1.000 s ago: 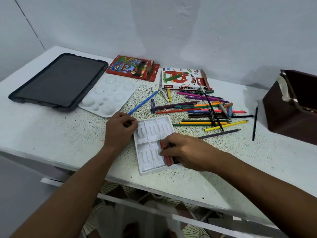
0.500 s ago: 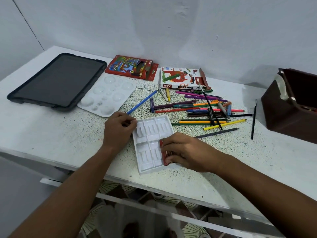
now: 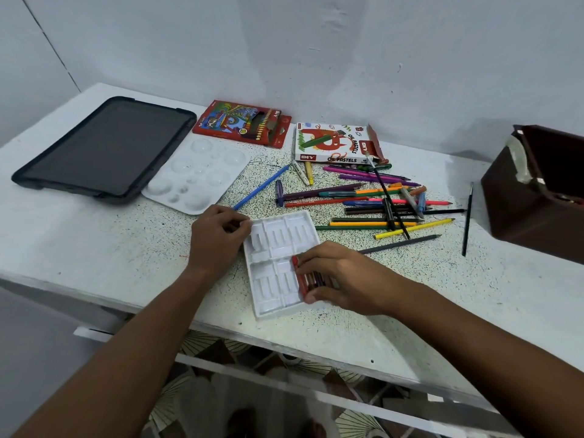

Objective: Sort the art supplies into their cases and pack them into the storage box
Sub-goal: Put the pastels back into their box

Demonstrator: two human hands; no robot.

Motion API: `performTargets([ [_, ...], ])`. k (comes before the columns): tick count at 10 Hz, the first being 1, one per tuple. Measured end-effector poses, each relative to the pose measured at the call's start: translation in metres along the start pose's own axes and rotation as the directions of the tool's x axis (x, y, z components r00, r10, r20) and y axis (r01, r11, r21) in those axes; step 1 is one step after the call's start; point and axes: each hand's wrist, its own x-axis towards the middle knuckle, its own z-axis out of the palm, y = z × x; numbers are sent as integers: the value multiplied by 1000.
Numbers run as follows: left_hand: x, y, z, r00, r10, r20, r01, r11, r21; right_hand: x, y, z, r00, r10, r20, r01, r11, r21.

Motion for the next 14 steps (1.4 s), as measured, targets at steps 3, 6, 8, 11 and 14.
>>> performTargets([
  [3,0,0,-1,1000,-8,3,8,1000,2,7,-3,1,999,-26,47,28,999,-47],
  [6,0,0,-5,1000,-8,25,10,998,-59,17,46,-33,846,438,-303,-425,898,114],
  [8,0,0,-7,999,-9,46,13,996,-91,9,125,-76,568,718,-402,-775,631,31],
  [11,2,-2,-6,999,-2,40,5,997,-83,3,161,-62,500,775,-386,-858,504,-100],
  [14,2,-5,-6,999,-8,45,12,995,-102,2,146,-68,481,800,-359,-869,490,-71],
])
